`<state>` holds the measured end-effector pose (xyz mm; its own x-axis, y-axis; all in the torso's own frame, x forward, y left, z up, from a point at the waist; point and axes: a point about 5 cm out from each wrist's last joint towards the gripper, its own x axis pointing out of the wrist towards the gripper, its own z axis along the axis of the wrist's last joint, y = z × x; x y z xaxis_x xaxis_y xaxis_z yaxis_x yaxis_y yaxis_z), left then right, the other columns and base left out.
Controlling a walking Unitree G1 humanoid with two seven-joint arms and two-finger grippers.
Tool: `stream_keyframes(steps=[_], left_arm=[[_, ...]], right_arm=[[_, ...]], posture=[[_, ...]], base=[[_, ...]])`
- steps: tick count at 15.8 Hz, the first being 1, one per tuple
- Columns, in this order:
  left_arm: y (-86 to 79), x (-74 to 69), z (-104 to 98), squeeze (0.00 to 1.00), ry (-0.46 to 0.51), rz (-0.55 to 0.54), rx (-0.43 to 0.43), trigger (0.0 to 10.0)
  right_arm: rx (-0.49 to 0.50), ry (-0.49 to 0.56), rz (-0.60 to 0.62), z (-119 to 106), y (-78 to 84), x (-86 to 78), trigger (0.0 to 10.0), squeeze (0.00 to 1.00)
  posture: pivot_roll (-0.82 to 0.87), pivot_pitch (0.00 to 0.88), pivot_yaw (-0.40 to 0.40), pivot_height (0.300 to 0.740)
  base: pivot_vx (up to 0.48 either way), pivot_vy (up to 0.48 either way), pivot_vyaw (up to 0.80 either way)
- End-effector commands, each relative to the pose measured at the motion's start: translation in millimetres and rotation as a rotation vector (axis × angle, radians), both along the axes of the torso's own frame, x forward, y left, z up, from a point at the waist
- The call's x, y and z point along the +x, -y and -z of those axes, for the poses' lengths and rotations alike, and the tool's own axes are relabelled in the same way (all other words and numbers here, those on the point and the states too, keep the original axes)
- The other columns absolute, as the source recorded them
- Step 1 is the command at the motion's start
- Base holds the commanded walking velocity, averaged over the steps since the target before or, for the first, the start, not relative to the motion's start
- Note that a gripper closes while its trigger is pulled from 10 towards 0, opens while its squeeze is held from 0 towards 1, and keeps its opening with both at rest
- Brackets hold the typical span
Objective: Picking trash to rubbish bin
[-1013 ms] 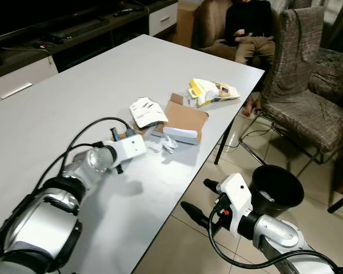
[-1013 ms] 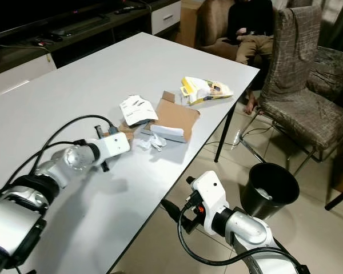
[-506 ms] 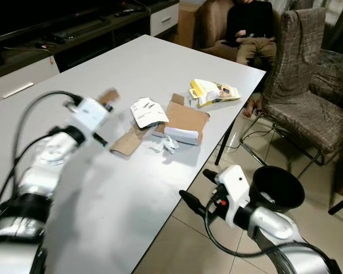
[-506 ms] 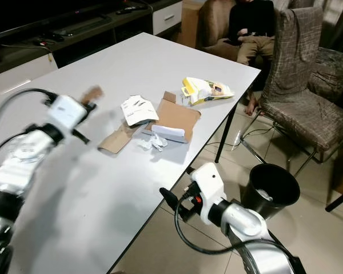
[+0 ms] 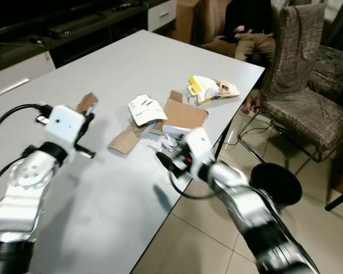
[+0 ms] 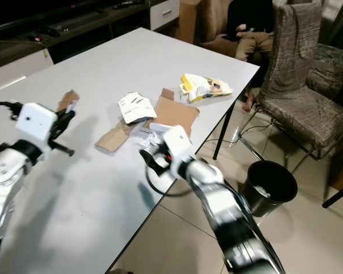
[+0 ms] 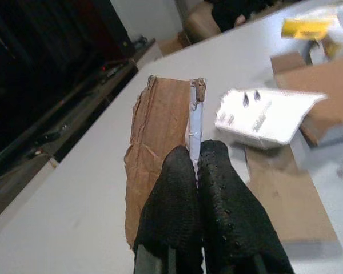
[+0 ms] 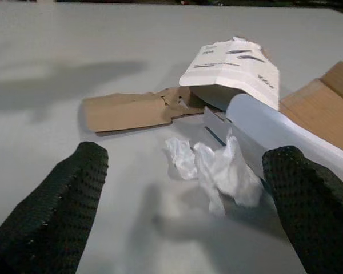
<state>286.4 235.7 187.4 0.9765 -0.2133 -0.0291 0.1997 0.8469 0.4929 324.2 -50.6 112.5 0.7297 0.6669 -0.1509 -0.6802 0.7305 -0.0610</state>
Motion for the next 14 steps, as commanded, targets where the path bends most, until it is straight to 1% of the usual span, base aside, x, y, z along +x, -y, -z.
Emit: stream_keyframes(steps=[1,3,4,5,6,7,10,12,14], left_arm=[[2.3,-3.7,-4.0,0.0,-0.001,0.006,0.028,0.0],[5.7,-12.0,-4.8,0.0,-0.029,0.004,0.031,0.0],[7.2,-16.6,-4.5,0.0,-0.051,0.009,0.058,0.0],[9.1,-20.5,-4.9,0.0,-0.062,0.011,0.063,0.0],[9.5,-21.8,-5.1,0.0,-0.067,0.013,0.067,0.0],[10.1,-24.7,-5.7,0.0,-0.077,0.013,0.075,0.0],[14.0,-32.1,-7.9,0.0,-0.106,0.03,0.078,0.0],[16.5,-35.6,-9.7,0.0,-0.112,0.043,0.081,0.0],[16.8,-37.0,-10.2,0.0,-0.116,0.04,0.084,0.0]], right_arm=[[-0.007,0.002,0.023,2.2,2.4,5.3,10.0,1.0],[-0.026,0.026,0.037,-1.5,-2.9,19.3,10.0,1.0],[-0.046,0.047,0.069,-5.7,-5.0,28.2,10.0,1.0],[-0.035,0.033,0.085,-6.0,-6.3,32.4,10.0,1.0],[-0.031,0.021,0.08,-4.8,-7.2,32.8,10.0,0.62],[-0.022,-0.002,0.061,-2.0,-9.7,32.8,10.0,0.0],[0.009,-0.048,0.01,5.7,-18.8,30.1,10.0,0.0],[0.025,-0.041,-0.018,4.0,-22.4,29.6,10.0,0.0],[0.033,-0.032,-0.019,2.6,-22.4,30.4,10.0,0.0]], posture=[[0.05,0.072,-0.025,0.74],[0.06,0.09,-0.026,0.74],[0.07,0.109,-0.028,0.74],[0.08,0.121,-0.03,0.74],[0.09,0.126,-0.03,0.74],[0.09,0.134,-0.03,0.74],[0.11,0.152,-0.031,0.74],[0.11,0.163,-0.036,0.74],[0.12,0.164,-0.04,0.74]], base=[[0.0,0.0,0.0],[0.0,0.0,0.0],[0.0,0.0,0.0],[0.0,0.0,0.0],[0.0,0.0,0.0],[0.0,0.0,0.0],[0.0,0.0,0.0],[0.0,0.0,0.0],[0.0,0.0,0.0]])
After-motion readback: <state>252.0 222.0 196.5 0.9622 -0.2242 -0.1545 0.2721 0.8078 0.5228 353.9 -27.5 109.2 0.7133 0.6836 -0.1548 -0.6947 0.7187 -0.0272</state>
